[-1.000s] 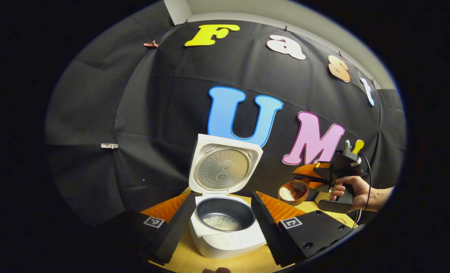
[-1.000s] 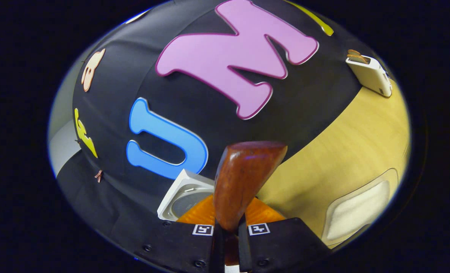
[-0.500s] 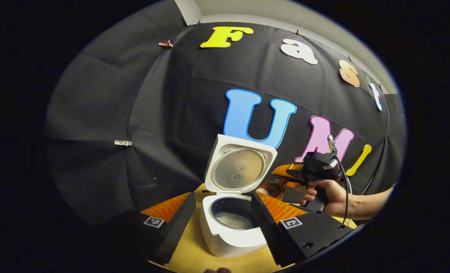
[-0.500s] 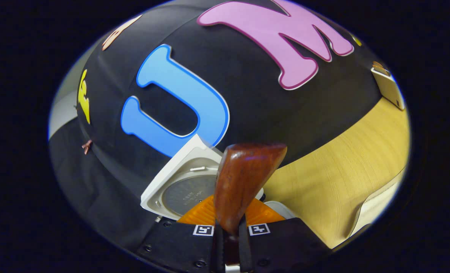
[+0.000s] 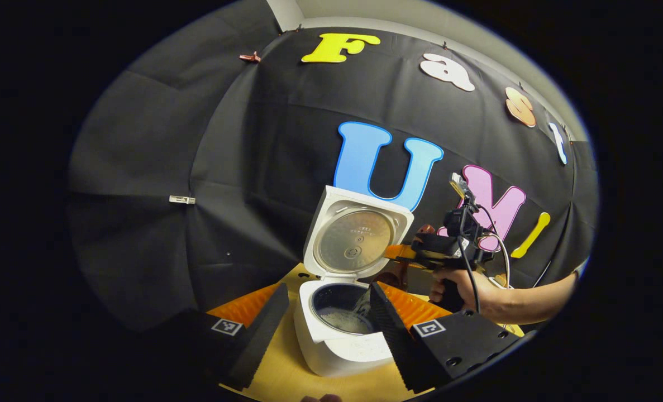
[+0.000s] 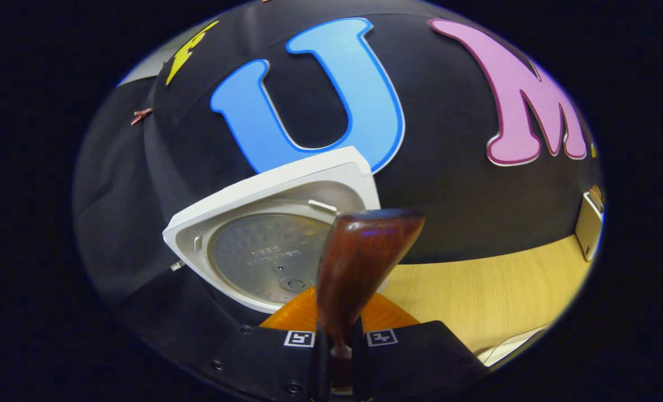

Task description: Close the left gripper, press the button to open the rice cooker; take a wooden spoon from the chopstick holder with the right hand, scoop a spoonful of rice and pour it into the rice cooker, then put the wooden spoon back into the chopstick holder.

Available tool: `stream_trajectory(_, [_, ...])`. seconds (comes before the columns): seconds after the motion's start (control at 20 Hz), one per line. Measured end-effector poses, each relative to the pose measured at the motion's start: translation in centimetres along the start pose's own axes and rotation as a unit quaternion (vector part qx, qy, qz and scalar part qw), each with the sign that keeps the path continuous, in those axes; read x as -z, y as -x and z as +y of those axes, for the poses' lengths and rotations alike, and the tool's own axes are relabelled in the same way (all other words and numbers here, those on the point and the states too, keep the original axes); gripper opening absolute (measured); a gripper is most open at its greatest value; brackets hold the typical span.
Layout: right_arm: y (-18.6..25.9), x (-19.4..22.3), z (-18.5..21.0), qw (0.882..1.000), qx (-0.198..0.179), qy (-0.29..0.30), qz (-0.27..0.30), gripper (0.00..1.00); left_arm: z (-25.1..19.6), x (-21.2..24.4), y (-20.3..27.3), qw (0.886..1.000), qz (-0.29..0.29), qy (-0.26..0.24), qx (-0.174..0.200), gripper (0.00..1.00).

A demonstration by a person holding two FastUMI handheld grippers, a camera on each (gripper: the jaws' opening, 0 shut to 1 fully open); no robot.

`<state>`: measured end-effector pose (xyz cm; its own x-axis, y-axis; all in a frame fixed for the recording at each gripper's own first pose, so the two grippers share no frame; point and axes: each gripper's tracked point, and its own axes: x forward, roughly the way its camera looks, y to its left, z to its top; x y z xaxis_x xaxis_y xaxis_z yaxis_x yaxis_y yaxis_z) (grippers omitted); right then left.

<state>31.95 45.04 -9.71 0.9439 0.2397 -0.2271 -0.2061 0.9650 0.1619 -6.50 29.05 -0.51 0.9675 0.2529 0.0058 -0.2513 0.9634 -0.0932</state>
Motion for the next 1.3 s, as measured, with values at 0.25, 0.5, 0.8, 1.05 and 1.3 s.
stream_trajectory(0.25, [0.0, 0.7, 0.6, 0.996, -0.007, 0.088, 0.001, 0.18, -0.1, 0.2, 0.2, 1.000, 0.000, -0.001, -0.002, 0.95])
stream_trajectory(0.5, [0.7, 0.8, 3.2, 0.969, -0.034, 0.242, -0.021, 0.18, 0.5, 0.2, 0.6, 1.000, 0.000, -0.002, -0.007, 0.95])
stream_trajectory(0.8, [1.4, 1.9, 5.4, 0.943, -0.057, 0.327, -0.030, 0.18, 0.6, 0.2, 0.8, 1.000, -0.003, 0.001, -0.006, 0.95])
stream_trajectory(1.05, [2.2, 2.3, 6.9, 0.921, -0.070, 0.381, -0.039, 0.18, 0.6, 0.3, 1.2, 1.000, -0.003, 0.001, -0.004, 0.95])
stream_trajectory(1.3, [3.0, 2.8, 7.9, 0.888, -0.075, 0.451, -0.052, 0.18, 0.8, 0.1, 1.7, 1.000, -0.005, 0.004, -0.006, 0.95])
